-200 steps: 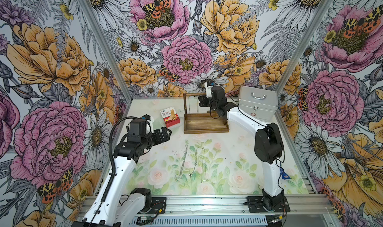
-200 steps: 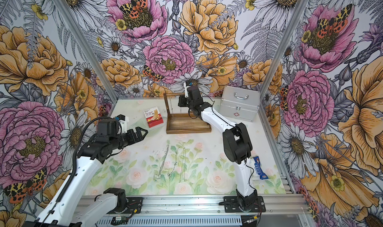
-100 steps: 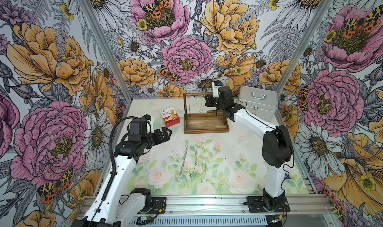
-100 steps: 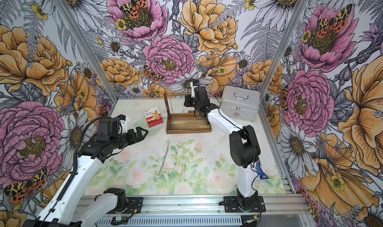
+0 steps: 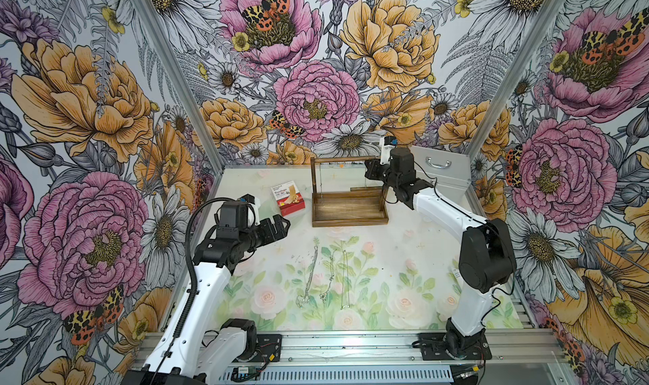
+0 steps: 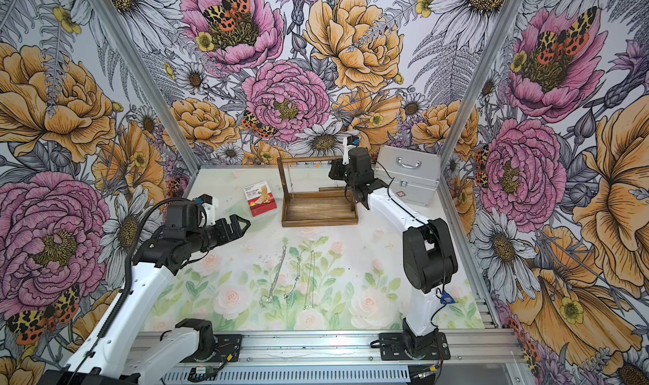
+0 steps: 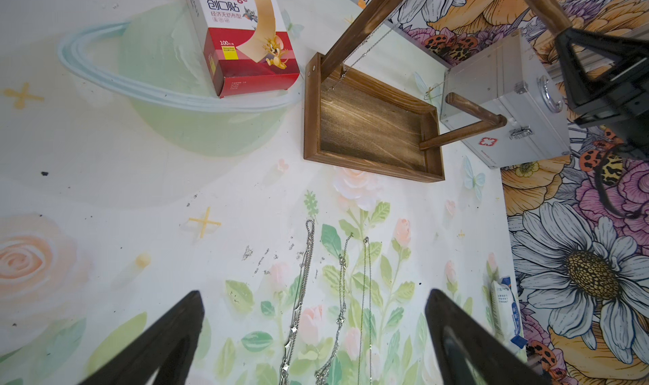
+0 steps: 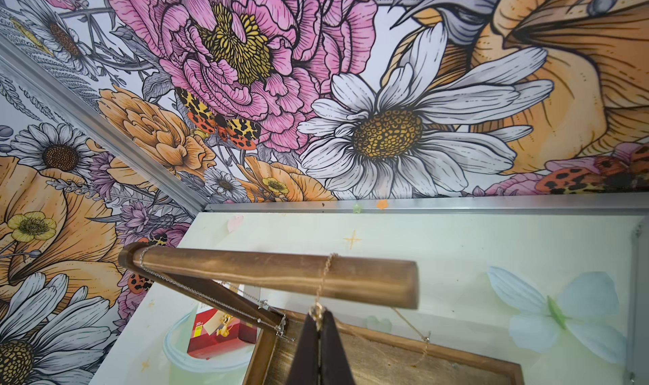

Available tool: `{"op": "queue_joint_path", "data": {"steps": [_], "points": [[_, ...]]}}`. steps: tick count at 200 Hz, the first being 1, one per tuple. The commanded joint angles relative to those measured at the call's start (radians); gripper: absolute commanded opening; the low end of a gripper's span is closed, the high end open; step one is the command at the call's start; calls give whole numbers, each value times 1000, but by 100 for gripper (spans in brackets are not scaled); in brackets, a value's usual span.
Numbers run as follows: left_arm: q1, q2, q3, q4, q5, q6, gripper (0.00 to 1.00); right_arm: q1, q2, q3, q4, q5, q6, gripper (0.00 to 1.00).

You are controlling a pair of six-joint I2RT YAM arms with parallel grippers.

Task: Take the necklace off the jewelry display stand
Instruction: Take off the necklace from the stand.

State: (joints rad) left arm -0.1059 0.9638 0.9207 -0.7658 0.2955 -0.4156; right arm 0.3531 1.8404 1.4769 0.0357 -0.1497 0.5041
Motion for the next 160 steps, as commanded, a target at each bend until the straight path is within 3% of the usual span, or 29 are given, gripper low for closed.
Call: {"op": "queue_joint_path", "data": {"steps": [1, 160], "points": [[13, 3, -16, 18, 28, 4, 99, -15, -48, -19, 39, 12, 11, 0], [22, 6, -17, 20, 23, 4, 99, -98, -124, -115, 94, 15, 38, 0]]}}
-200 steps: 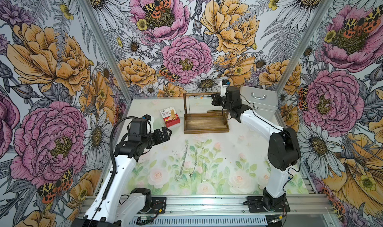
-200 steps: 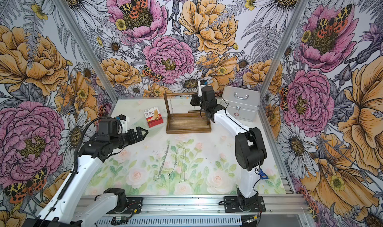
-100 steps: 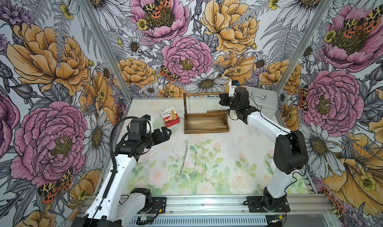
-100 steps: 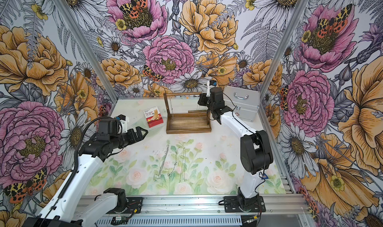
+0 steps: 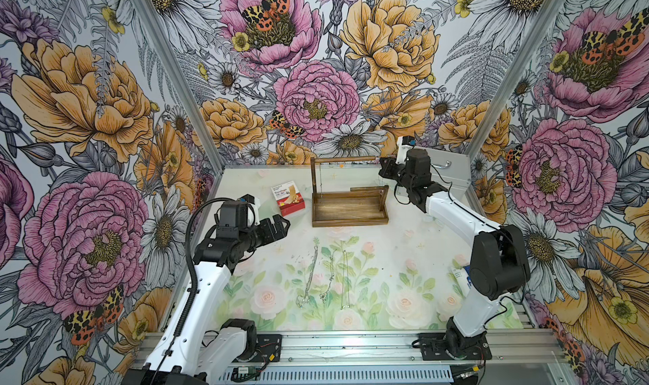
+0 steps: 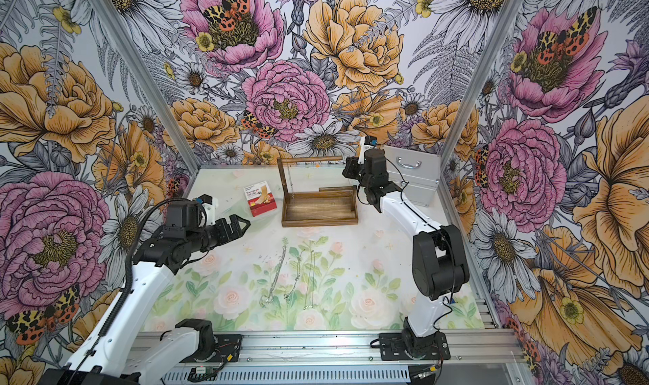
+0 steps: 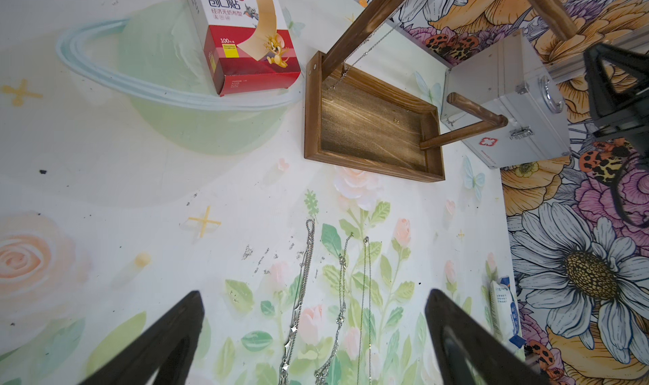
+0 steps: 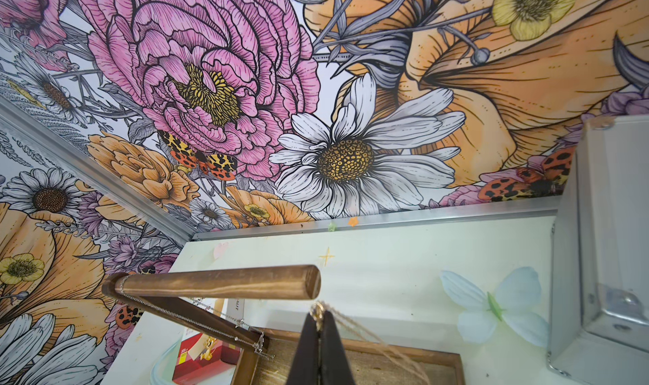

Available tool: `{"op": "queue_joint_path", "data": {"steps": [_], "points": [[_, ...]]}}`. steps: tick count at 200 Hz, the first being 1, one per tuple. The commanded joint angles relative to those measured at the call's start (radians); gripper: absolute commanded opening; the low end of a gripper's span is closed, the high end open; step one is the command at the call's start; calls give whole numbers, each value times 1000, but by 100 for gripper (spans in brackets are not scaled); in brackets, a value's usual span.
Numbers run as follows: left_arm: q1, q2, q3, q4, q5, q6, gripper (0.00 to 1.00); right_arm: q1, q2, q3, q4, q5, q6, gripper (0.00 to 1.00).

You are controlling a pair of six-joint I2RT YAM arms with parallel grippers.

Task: Take the necklace off the jewelry display stand
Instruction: Take off the necklace from the stand.

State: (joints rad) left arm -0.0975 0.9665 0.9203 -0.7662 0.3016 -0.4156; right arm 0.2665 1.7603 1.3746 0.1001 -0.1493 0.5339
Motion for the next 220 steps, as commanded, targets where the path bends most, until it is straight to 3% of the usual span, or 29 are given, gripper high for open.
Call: {"op": "queue_joint_path", "data": {"steps": [1, 119, 220], "points": [[14, 4, -17, 20, 17, 4, 99, -11, -44, -12, 30, 14, 8, 0], [20, -18, -20, 24, 15, 8, 99, -39, -113, -15, 2, 32, 31, 0], [41, -38, -19, 26, -15, 1, 99, -41, -342, -14, -115, 54, -3, 0]]}}
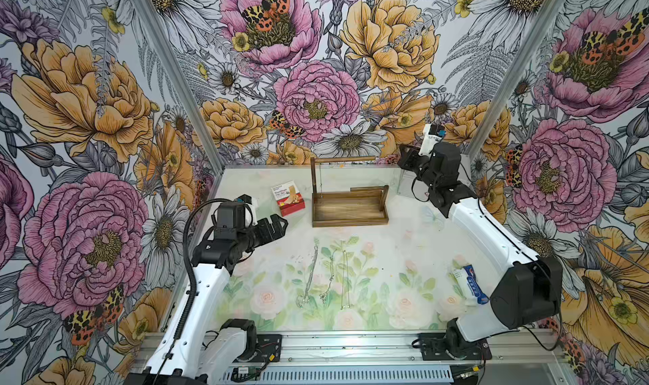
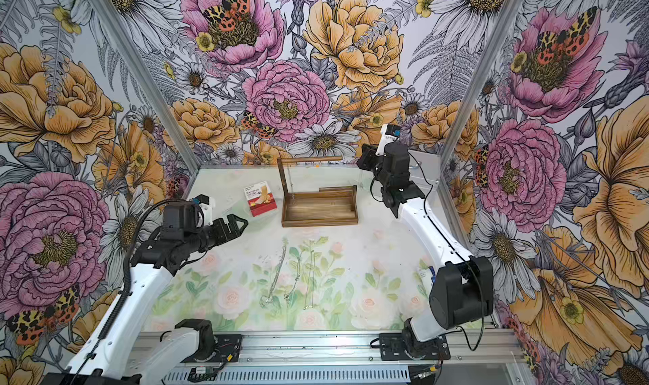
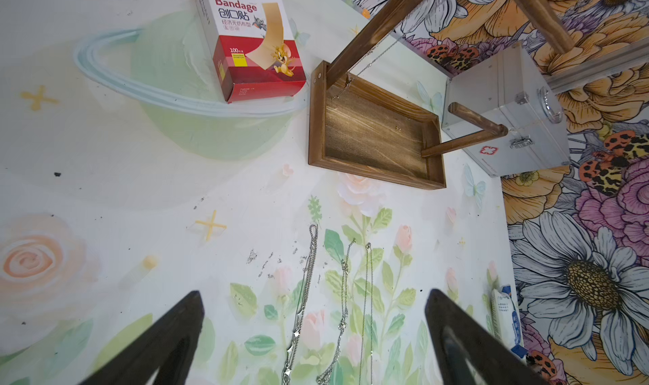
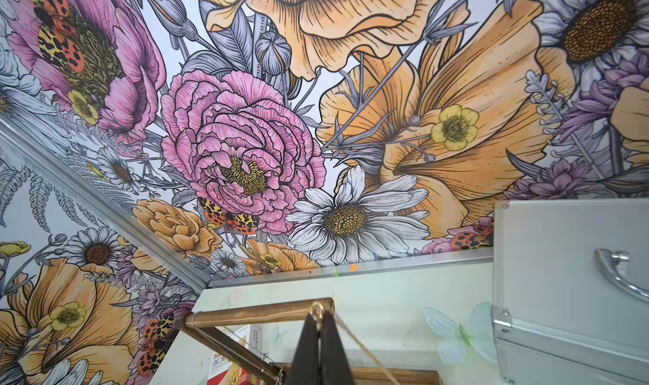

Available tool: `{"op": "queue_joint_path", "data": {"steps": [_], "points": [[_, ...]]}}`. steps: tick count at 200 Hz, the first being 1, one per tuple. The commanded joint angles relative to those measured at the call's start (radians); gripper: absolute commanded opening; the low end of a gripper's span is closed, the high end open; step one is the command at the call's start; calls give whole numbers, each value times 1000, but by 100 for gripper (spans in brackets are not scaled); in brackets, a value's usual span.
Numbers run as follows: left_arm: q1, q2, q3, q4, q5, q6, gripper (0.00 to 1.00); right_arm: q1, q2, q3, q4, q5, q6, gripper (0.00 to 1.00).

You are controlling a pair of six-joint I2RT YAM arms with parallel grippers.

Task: Take the necklace off the jewelry display stand
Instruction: Take off the necklace from the stand.

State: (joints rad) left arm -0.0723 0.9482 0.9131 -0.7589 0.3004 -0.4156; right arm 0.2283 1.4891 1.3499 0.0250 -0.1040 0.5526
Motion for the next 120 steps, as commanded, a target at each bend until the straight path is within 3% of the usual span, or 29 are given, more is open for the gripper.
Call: {"op": "queue_joint_path", "data": {"steps": [1, 120], "points": [[16, -20, -12, 18, -14, 2, 99, -4, -75, 11, -41, 8, -21, 0], [-4, -58, -35, 101, 96, 1, 99, 30, -349, -47, -264, -264, -23, 0]]}}
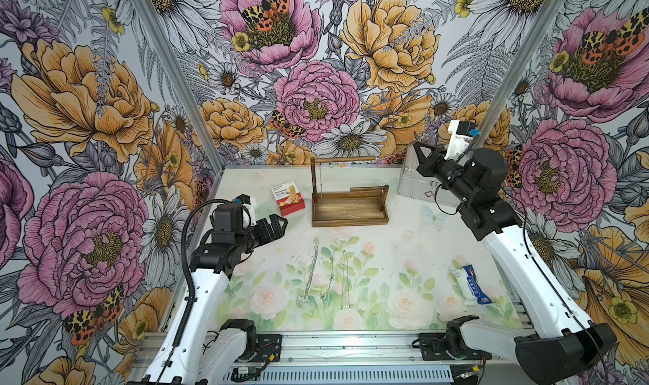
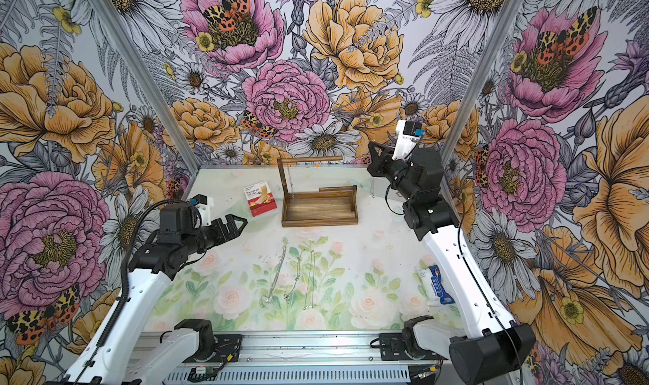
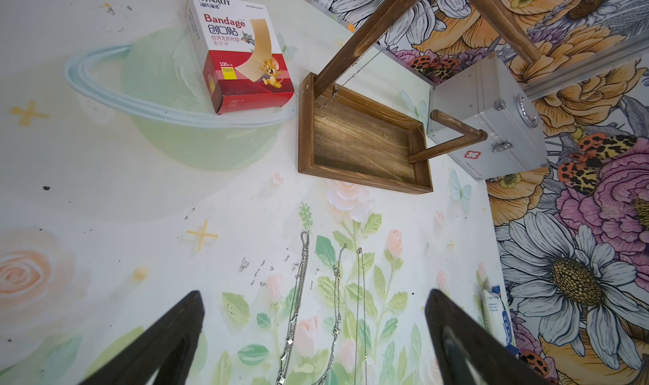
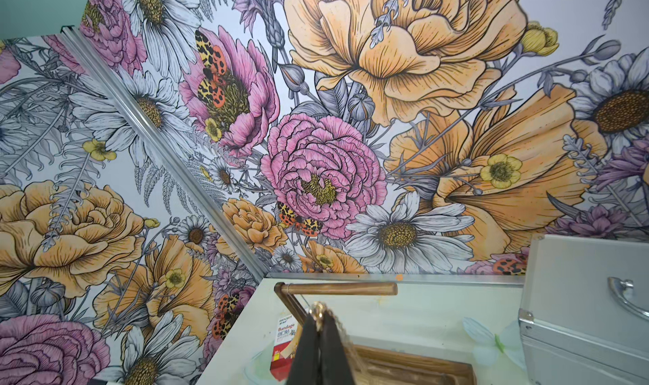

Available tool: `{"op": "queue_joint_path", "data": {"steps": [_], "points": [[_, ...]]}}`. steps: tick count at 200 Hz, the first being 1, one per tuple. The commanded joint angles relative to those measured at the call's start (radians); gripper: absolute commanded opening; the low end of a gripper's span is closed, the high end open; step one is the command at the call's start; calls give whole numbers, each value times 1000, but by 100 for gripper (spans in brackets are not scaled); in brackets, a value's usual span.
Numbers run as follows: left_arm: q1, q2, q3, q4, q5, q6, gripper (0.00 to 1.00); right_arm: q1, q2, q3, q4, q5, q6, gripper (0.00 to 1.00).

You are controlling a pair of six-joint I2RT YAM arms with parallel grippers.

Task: Take the necklace off the jewelry display stand
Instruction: Take off the necklace from the stand.

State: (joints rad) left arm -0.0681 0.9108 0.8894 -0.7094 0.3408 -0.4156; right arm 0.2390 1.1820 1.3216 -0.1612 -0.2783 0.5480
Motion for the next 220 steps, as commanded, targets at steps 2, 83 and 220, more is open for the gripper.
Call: {"op": "queue_joint_path", "data": {"steps": [2, 83, 220], "points": [[-11, -21, -11, 52, 56, 2, 99, 22, -45, -20, -81, -94, -18, 0], [-128, -94, -24, 114, 75, 22, 98, 91, -130, -24, -320, -202, -103, 0], [-589, -193, -37, 176, -79, 109, 99, 175, -172, -209, -416, -271, -107, 0]]}}
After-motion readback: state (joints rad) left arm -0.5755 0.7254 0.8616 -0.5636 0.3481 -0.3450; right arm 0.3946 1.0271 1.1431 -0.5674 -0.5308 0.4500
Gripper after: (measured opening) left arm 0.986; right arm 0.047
